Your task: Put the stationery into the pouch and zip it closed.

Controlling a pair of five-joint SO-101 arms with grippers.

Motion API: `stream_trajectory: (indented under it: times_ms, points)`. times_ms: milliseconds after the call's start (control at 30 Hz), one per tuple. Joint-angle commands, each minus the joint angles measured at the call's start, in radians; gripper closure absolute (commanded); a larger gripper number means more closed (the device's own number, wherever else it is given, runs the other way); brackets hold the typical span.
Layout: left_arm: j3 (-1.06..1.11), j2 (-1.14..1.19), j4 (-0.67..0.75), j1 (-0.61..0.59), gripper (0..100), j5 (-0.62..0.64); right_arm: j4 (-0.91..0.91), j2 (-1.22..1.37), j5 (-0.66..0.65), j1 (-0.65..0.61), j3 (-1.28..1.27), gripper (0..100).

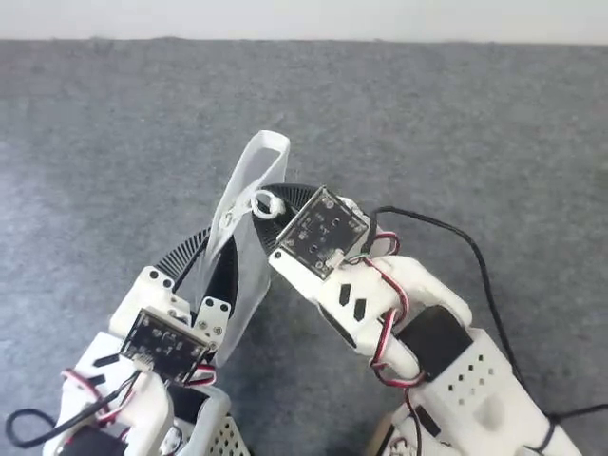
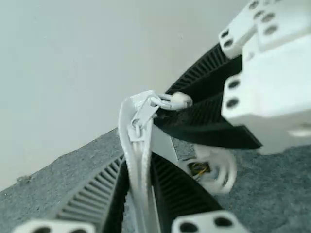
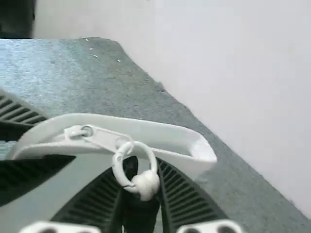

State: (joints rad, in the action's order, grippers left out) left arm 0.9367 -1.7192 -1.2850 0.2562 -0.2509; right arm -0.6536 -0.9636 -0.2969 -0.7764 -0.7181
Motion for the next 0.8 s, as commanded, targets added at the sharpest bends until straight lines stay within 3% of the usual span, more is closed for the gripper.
stream_trajectory:
  times_ms: [0,767]
  points:
    - [0.015,0.006,-0.018,0.003,99,-0.012,0.045,-0.015,0.008,0.079,0.058,99.2]
    - [0.061,-0.101,-0.017,0.003,99,-0.012,0.097,0.213,0.009,0.305,0.209,99.2]
